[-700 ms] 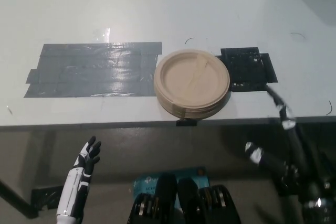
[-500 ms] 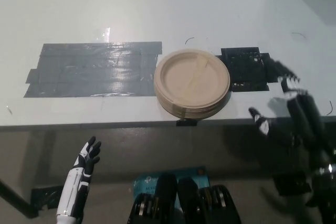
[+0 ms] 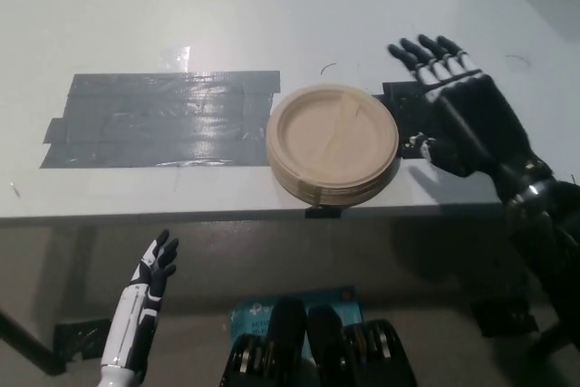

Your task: A stack of plates is kept in the middle of the desk close to the robot and the robot grabs the stack with its right hand, picks it up and hands it to a person.

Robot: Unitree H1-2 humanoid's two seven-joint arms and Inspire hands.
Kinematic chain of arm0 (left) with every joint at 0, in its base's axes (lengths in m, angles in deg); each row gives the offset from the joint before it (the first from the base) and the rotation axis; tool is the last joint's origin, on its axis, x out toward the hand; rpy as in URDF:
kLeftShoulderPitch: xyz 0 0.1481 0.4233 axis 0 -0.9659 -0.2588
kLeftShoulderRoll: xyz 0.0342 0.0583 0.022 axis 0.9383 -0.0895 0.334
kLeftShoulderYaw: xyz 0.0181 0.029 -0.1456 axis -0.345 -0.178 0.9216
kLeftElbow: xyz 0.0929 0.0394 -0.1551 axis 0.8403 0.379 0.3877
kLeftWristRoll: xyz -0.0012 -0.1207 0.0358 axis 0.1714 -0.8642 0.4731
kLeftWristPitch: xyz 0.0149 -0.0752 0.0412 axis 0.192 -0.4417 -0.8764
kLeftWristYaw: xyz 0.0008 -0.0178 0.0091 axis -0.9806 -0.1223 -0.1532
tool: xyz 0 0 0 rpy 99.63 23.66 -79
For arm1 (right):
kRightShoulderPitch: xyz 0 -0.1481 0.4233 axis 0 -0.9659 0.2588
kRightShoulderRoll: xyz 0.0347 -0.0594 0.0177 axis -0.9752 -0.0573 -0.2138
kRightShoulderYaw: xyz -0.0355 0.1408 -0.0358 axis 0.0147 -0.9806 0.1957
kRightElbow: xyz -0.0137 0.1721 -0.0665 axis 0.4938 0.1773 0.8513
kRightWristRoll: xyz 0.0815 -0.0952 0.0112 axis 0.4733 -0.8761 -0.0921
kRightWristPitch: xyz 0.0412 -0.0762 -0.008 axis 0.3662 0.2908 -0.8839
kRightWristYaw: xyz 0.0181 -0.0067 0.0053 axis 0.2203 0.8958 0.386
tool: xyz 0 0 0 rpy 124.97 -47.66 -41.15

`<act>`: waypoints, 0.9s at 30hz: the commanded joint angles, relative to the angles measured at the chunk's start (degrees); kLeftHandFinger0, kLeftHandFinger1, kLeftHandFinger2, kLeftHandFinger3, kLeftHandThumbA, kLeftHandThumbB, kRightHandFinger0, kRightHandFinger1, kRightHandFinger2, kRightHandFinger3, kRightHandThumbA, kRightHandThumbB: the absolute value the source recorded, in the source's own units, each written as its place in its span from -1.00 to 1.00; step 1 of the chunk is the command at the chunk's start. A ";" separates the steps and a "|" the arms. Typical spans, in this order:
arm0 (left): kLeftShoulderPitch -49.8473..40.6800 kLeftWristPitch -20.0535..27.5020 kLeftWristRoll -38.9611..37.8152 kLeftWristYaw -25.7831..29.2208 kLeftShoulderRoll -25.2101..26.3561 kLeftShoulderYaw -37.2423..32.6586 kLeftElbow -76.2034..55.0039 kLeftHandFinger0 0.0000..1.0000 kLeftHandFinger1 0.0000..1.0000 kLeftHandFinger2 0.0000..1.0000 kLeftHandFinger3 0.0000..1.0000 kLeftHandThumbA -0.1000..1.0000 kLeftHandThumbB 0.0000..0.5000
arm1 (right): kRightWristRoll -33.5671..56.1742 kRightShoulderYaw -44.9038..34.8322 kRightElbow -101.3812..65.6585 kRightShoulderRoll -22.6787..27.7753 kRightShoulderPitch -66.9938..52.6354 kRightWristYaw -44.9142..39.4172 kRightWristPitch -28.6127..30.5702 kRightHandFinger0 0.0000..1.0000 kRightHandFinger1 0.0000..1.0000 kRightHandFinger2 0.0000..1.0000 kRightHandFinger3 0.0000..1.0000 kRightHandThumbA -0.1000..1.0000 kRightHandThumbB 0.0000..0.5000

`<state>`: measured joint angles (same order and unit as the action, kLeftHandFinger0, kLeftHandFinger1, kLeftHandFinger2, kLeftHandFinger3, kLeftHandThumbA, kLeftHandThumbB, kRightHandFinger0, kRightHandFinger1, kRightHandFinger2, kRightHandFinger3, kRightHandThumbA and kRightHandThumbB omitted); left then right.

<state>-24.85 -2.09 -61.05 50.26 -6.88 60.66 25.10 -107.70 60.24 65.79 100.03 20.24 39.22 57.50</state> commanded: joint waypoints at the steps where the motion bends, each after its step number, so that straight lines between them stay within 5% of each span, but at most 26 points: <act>1: 0.50 1.93 0.81 0.34 0.47 -0.29 -0.86 1.00 1.00 1.00 1.00 1.00 -1.00 | -6.92 2.60 1.35 1.26 4.14 1.19 -0.03 1.00 1.00 1.00 1.00 0.59 1.00; 27: 1.17 1.39 0.58 0.33 0.83 -0.32 -0.92 1.00 1.00 1.00 1.00 1.00 -1.00 | -5.77 2.63 -3.53 5.32 3.62 -6.69 -0.67 1.00 1.00 1.00 1.00 0.87 1.00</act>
<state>-23.88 -2.06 -60.81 50.25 -6.41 60.31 25.10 -113.71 64.80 65.39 103.33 22.23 33.09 57.33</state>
